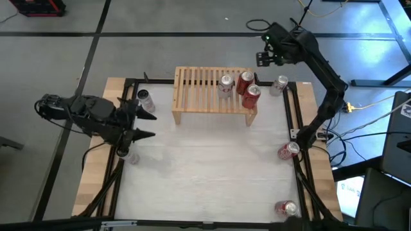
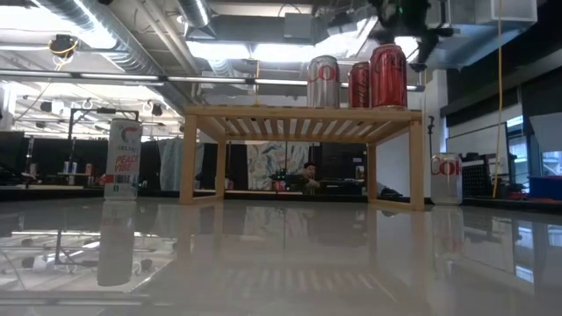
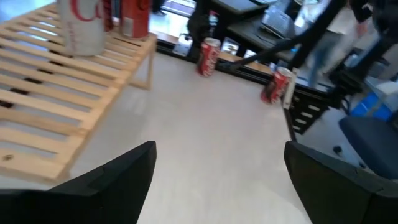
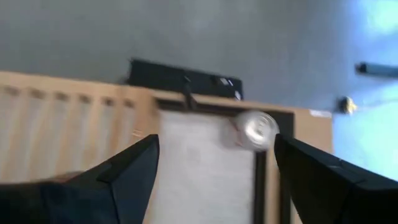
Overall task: Place canned beverage on shelf
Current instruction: Put the silver soda can on the shelf aligned with the other silver soda can
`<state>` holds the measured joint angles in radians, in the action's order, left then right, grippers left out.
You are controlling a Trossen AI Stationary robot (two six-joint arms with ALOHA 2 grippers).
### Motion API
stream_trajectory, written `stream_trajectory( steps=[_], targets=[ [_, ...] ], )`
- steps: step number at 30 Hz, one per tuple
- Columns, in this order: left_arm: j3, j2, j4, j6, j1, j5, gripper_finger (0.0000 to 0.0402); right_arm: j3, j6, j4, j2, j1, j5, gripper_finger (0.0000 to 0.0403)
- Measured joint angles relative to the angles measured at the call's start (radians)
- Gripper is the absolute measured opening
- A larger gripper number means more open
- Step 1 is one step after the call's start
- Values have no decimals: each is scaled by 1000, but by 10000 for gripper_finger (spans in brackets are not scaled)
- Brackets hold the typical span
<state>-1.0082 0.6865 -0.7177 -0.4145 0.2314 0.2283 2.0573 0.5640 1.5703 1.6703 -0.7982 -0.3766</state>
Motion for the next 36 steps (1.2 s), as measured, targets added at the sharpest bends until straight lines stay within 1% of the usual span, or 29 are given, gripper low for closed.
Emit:
stream_trajectory(
  steps=[5,9,14,20,23,26,36],
  targets=[
    [0,0,0,0,-61,0,348,-140,-93,-10,0,-120,21,304],
    [0,1,5,-1,-102,-1,348,-242,-152,-59,0,-195,82,304],
    [0,0,18,-1,-146,-1,348,-349,-189,-124,0,-257,125,304],
    [0,0,18,-1,-188,-1,348,-439,-224,-210,0,-296,134,304],
    [0,1,18,-1,-207,-1,348,-476,-224,-267,0,-318,150,302],
    [0,1,19,-1,-222,-1,348,-494,-226,-277,16,-331,167,291],
    [0,1,19,-1,-245,-2,348,-494,-265,-265,107,-328,124,238]
  ],
)
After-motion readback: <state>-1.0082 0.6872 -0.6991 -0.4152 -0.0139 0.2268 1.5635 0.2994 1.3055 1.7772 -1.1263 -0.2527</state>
